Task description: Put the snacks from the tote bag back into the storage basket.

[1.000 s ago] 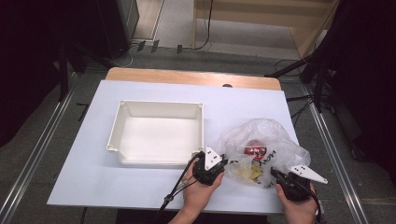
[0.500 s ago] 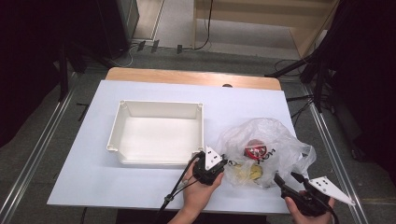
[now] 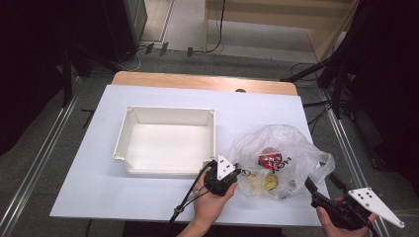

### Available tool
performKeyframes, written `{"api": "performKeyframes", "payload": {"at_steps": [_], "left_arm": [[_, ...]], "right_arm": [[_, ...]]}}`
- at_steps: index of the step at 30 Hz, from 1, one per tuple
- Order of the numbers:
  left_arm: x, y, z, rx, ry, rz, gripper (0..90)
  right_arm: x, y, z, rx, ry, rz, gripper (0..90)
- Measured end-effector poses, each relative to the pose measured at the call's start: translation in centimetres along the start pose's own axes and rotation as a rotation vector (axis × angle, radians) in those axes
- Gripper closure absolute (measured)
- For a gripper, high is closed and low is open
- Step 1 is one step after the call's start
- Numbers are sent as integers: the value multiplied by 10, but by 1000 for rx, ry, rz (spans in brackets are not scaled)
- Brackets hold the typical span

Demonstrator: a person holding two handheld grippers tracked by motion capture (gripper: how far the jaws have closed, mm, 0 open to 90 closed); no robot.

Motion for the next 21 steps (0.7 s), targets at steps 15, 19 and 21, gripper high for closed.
{"api": "performKeyframes", "payload": {"at_steps": [15,19,21], "left_arm": [[0,0,0,-6,-1,1,849],[-1,0,0,-9,-5,3,849],[0,0,0,-12,-6,4,850]], "right_arm": [[51,14,38,-108,30,85,148],[73,8,37,-110,87,106,175],[83,5,33,-134,130,119,228]]}}
Point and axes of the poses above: each handheld gripper's, and its own axes: x roughly forward along the jaws, z roughly out of its top, y roughly to its left, the point moved 1 cm from there along x, roughly forward along the jaws, and after that the axes turned 2 degrees about z, right-handed, at the moved point
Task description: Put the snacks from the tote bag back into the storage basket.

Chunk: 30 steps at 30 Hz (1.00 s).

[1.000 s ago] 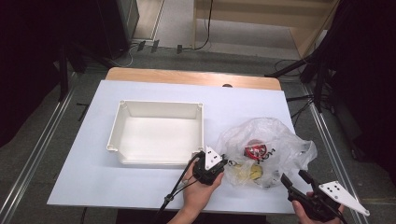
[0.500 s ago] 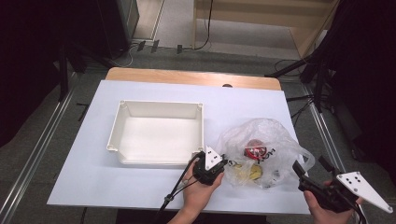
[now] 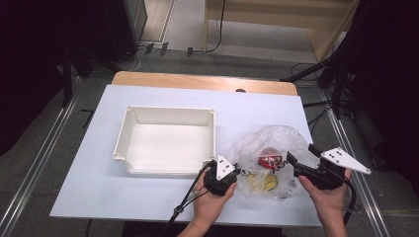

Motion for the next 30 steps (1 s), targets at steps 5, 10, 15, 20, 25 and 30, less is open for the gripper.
{"api": "performKeyframes", "payload": {"at_steps": [5,10,15,20,25,30], "left_arm": [[0,0,0,7,7,1,864],[1,-1,0,15,15,14,888],[3,-2,0,25,35,25,900],[6,-2,1,28,67,35,900],[11,-3,2,31,121,42,900],[16,-2,2,30,181,37,900]], "right_arm": [[26,-6,-13,-33,91,38,565],[37,-11,-15,-9,58,41,900],[60,-15,-12,-11,55,58,900],[81,-26,-10,35,84,41,900],[97,-34,-24,55,174,20,900],[106,-38,-36,84,237,2,900]]}}
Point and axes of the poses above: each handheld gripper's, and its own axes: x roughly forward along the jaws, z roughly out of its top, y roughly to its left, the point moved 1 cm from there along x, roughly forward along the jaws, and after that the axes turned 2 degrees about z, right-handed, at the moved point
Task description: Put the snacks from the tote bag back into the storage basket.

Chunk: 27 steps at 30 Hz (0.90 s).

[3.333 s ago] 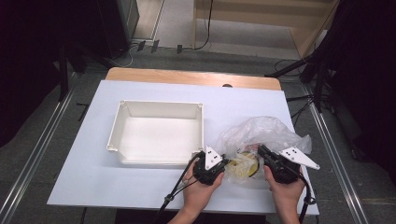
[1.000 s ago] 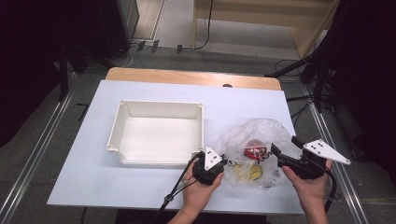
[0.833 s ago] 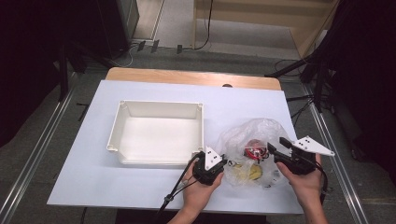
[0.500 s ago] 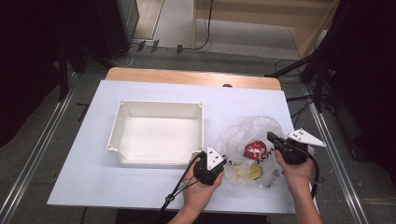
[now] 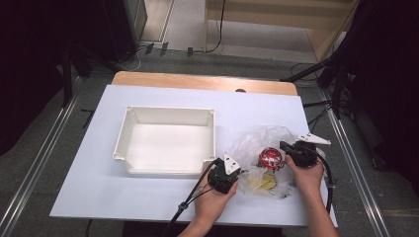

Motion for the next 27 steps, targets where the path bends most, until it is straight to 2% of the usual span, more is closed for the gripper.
{"api": "performKeyframes", "payload": {"at_steps": [2,5,7,9,11,15,16,18,20,23,27], "left_arm": [[1,-1,0,-1,9,3,900],[1,-3,0,24,25,24,900],[2,-6,0,42,28,41,900],[2,-5,0,37,27,38,900],[2,-3,0,20,25,28,885],[0,-4,0,35,9,35,874],[0,-5,0,37,4,35,873],[-1,-4,-1,37,-5,33,872],[-2,-4,-1,32,-12,28,870],[-2,-4,-1,30,-17,28,868],[-3,-3,-2,24,-29,28,865]], "right_arm": [[0,-2,-1,16,7,-20,900],[1,-5,-4,18,60,-87,900],[-3,-9,-6,48,57,-98,897],[-9,-12,-6,74,18,-79,848],[-20,-11,-7,102,-40,-36,779],[-52,0,-9,121,-152,41,720],[-61,5,-11,110,-178,68,719],[-71,14,-17,85,-189,69,727],[-76,22,-27,56,-159,76,736],[-71,22,-39,74,-76,93,753],[-60,18,-53,69,43,41,787]]}}
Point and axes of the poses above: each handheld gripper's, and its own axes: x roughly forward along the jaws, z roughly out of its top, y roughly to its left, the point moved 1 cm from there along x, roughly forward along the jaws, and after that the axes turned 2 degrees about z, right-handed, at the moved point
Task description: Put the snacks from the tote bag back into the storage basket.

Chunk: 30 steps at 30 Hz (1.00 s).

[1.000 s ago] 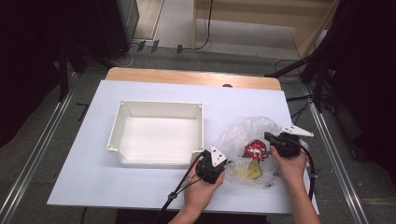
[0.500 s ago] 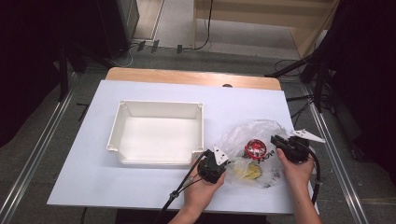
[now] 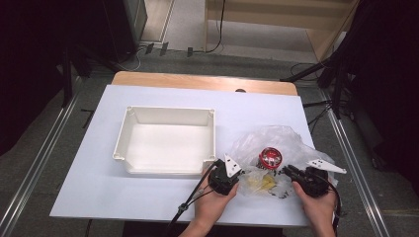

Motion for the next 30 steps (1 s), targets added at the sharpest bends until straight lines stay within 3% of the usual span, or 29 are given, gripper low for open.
{"api": "performKeyframes", "payload": {"at_steps": [2,6,8,13,16,20,23,25,27,30], "left_arm": [[0,0,0,-3,-3,1,865],[-1,0,0,-6,-7,-2,863],[-2,1,-1,-9,-19,-6,846],[-7,2,-1,-18,-70,-45,723],[-16,2,-2,-45,-121,-60,653],[-33,-3,3,-50,-180,-57,567],[-44,-3,13,-82,-235,-82,491],[-49,-5,20,-83,-278,-119,457],[-46,-13,24,-44,-280,-132,445],[-28,-28,24,44,-202,-112,427]], "right_arm": [[1,-2,-3,11,36,-13,811],[-4,1,-6,-1,40,-53,789],[-12,3,-6,3,-11,-33,761],[-48,23,0,-9,-210,32,735],[-55,35,1,-54,-255,25,742],[-49,33,1,-39,-248,35,746],[-42,31,0,-23,-229,44,748],[-39,31,-1,-29,-217,45,748],[-34,31,-1,-25,-197,53,746],[-26,30,-4,-24,-157,56,744]]}}
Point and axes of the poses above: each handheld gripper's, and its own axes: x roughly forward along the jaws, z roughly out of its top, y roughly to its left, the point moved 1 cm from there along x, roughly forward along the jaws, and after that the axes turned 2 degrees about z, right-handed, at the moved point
